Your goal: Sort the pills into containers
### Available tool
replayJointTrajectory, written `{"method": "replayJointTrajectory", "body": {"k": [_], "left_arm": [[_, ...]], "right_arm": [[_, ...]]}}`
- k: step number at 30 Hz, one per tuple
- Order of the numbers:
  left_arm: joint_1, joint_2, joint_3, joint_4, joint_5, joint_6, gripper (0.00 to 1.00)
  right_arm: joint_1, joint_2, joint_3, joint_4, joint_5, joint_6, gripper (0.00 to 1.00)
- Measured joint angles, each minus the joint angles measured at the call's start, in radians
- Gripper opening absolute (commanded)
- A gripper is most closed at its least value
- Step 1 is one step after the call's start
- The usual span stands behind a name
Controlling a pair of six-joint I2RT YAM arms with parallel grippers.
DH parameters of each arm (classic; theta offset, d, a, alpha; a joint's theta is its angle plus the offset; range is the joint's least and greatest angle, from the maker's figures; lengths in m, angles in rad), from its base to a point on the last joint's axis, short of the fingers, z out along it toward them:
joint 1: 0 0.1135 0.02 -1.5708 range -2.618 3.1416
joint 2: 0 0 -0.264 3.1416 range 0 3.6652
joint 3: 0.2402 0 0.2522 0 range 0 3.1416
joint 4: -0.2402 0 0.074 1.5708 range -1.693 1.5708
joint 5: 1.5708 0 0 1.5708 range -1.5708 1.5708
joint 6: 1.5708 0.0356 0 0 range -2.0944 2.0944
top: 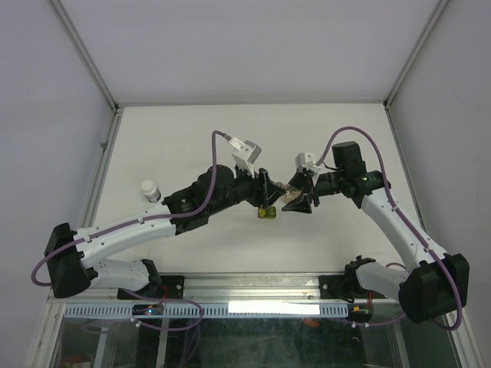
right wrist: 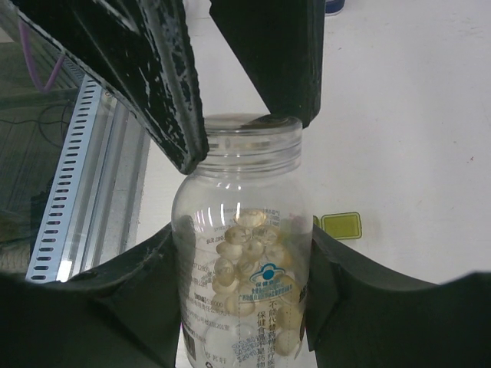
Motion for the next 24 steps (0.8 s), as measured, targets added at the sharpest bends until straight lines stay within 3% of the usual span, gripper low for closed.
{"method": "replayJointTrajectory", "body": {"k": [5,8,14,17,18,22,23,24], "left_arm": [[0.0,0.016,0.024,-0.021,0.02,0.008,0.28],[0.002,0.02,0.035,-0.036,0.036,0.029,0.04],[0.048,0.024,0.02,0.008,0.233,0.247,0.05],[0.088,0.024,-0.014,0.057,0.391,0.441,0.17],[0.097,0.024,-0.02,0.065,0.428,0.499,0.27],[0.144,0.023,-0.053,0.117,0.55,0.631,0.9],[0.147,0.017,-0.077,0.148,0.557,0.64,0.98],[0.148,0.005,-0.115,0.186,0.56,0.639,0.99]], "right_arm": [[-0.001,0.0,0.0,0.0,0.011,0.0,0.0],[-0.001,0.0,0.0,-0.001,0.012,-0.001,0.0],[-0.001,0.0,0.0,-0.01,0.011,-0.009,0.0],[-0.001,0.0,0.0,-0.029,0.016,-0.013,0.0],[-0.001,0.0,0.0,-0.034,0.016,-0.014,0.0],[-0.001,-0.001,0.0,-0.032,0.014,-0.011,0.0],[-0.001,-0.001,0.001,-0.026,0.014,-0.009,0.0],[-0.001,-0.001,0.002,-0.021,0.015,-0.008,0.0]]}}
